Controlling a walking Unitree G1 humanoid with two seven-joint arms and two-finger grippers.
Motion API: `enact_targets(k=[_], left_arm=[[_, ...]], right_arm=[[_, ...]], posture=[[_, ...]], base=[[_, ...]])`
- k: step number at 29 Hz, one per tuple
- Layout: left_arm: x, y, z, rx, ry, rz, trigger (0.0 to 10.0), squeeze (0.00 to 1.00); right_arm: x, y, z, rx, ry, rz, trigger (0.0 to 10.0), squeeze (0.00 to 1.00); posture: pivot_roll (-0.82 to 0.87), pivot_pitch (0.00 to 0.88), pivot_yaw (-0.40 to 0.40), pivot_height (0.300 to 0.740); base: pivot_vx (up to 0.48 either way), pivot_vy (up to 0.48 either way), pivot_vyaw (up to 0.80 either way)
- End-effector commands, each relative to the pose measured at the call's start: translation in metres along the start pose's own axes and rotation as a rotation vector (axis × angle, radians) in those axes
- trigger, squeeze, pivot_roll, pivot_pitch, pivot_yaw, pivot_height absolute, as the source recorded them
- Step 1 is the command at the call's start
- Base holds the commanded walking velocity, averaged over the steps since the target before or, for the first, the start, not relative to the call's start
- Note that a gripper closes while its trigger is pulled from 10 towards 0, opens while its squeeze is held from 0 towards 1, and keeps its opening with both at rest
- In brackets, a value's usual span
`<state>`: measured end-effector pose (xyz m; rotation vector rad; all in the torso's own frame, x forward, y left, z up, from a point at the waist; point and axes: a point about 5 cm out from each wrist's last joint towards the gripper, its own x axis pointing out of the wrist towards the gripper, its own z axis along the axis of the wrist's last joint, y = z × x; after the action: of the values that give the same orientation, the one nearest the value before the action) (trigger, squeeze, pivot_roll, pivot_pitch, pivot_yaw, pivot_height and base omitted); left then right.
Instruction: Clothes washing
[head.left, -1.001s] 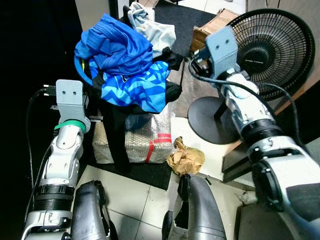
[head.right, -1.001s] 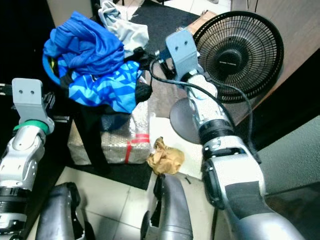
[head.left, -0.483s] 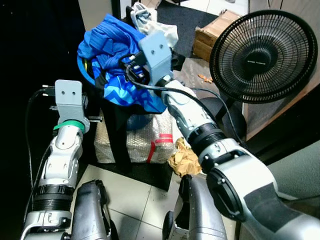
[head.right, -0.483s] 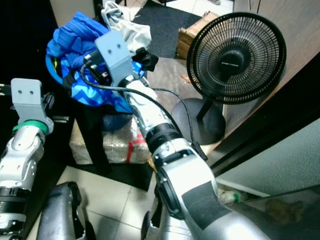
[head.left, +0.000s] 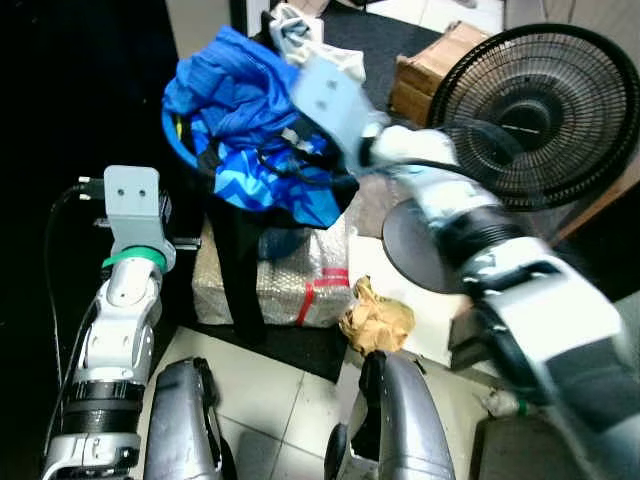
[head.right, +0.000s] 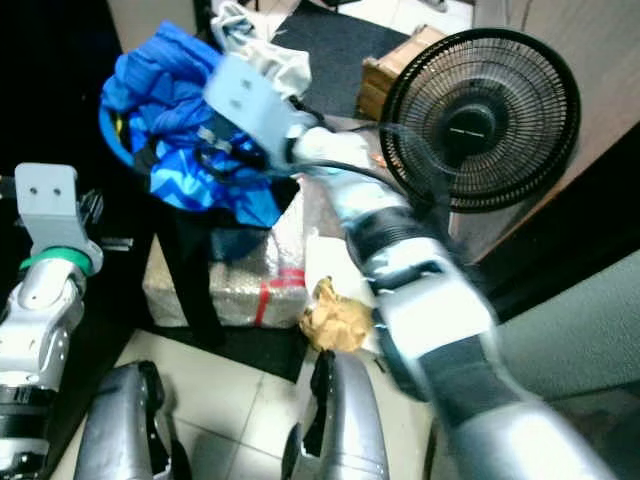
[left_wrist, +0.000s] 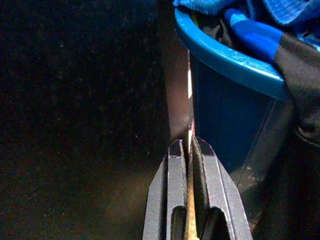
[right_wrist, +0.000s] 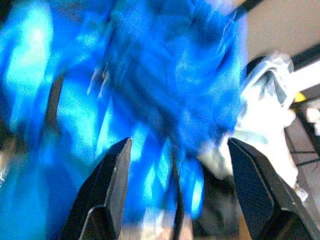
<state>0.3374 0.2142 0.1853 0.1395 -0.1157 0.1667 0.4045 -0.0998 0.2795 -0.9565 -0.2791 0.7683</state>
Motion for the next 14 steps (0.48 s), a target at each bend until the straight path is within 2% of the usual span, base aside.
enact_targets(k=[1,2,3,4,5,6,7,8,10,12,13,14], left_arm=[[-0.002,-0.003,-0.008,0.006,0.028,-0.006,10.0,0.0],[-0.001,-0.004,-0.008,0.005,0.029,-0.012,10.0,0.0],[-0.001,-0.004,-0.008,0.005,0.029,-0.012,10.0,0.0],[0.0,-0.005,-0.008,0.005,0.029,-0.021,10.0,0.0],[0.001,-0.006,-0.007,0.006,0.029,-0.029,10.0,0.0],[0.002,-0.006,-0.006,0.007,0.027,-0.035,10.0,0.0],[0.003,-0.006,-0.006,0.007,0.026,-0.038,10.0,0.0],[0.003,-0.006,-0.006,0.007,0.026,-0.038,10.0,0.0],[0.006,-0.006,0.0,0.013,0.011,-0.049,10.0,0.0],[0.01,-0.005,0.009,0.012,-0.015,-0.052,10.0,0.0],[0.011,-0.005,0.013,0.01,-0.027,-0.051,10.0,0.0],[0.011,-0.005,0.013,0.01,-0.027,-0.051,10.0,0.0]], right_arm=[[-0.004,0.012,-0.011,-0.033,0.033,0.073,10.0,0.0],[-0.023,0.019,-0.031,-0.001,0.062,0.104,10.0,0.0],[-0.023,0.019,-0.031,-0.001,0.062,0.104,10.0,0.0],[-0.045,0.029,-0.05,0.077,0.072,0.128,10.0,0.0],[-0.062,0.033,-0.059,0.173,0.044,0.065,10.0,0.0],[-0.075,0.03,-0.063,0.268,0.013,-0.035,10.0,0.0],[-0.081,0.026,-0.064,0.326,-0.008,-0.109,10.0,0.0],[-0.081,0.026,-0.064,0.326,-0.008,-0.109,10.0,0.0],[-0.083,-0.001,-0.055,0.481,-0.105,-0.458,10.0,0.0],[-0.082,-0.017,-0.044,0.617,-0.209,-0.693,10.0,0.0],[-0.08,-0.02,-0.04,0.664,-0.253,-0.753,10.0,0.0],[-0.08,-0.02,-0.04,0.664,-0.253,-0.753,10.0,0.0]], posture=[[0.12,0.198,-0.104,0.5],[0.1,0.191,-0.094,0.5],[0.1,0.191,-0.094,0.5],[0.1,0.188,-0.085,0.5],[0.09,0.18,-0.069,0.5],[0.09,0.18,-0.069,0.5],[0.09,0.18,-0.069,0.5],[0.09,0.18,-0.069,0.5],[0.08,0.158,-0.044,0.5],[0.09,0.145,-0.036,0.5],[0.09,0.145,-0.036,0.5],[0.09,0.145,-0.036,0.5]], base=[[0.0,0.0,0.0],[0.0,0.0,0.0],[0.0,0.0,0.0],[0.0,0.0,0.0],[0.0,0.0,0.0],[0.0,0.0,0.0],[0.0,0.0,0.0],[0.0,0.0,0.0],[0.0,0.0,0.0],[0.0,0.0,0.0],[0.0,0.0,0.0],[0.0,0.0,0.0]])
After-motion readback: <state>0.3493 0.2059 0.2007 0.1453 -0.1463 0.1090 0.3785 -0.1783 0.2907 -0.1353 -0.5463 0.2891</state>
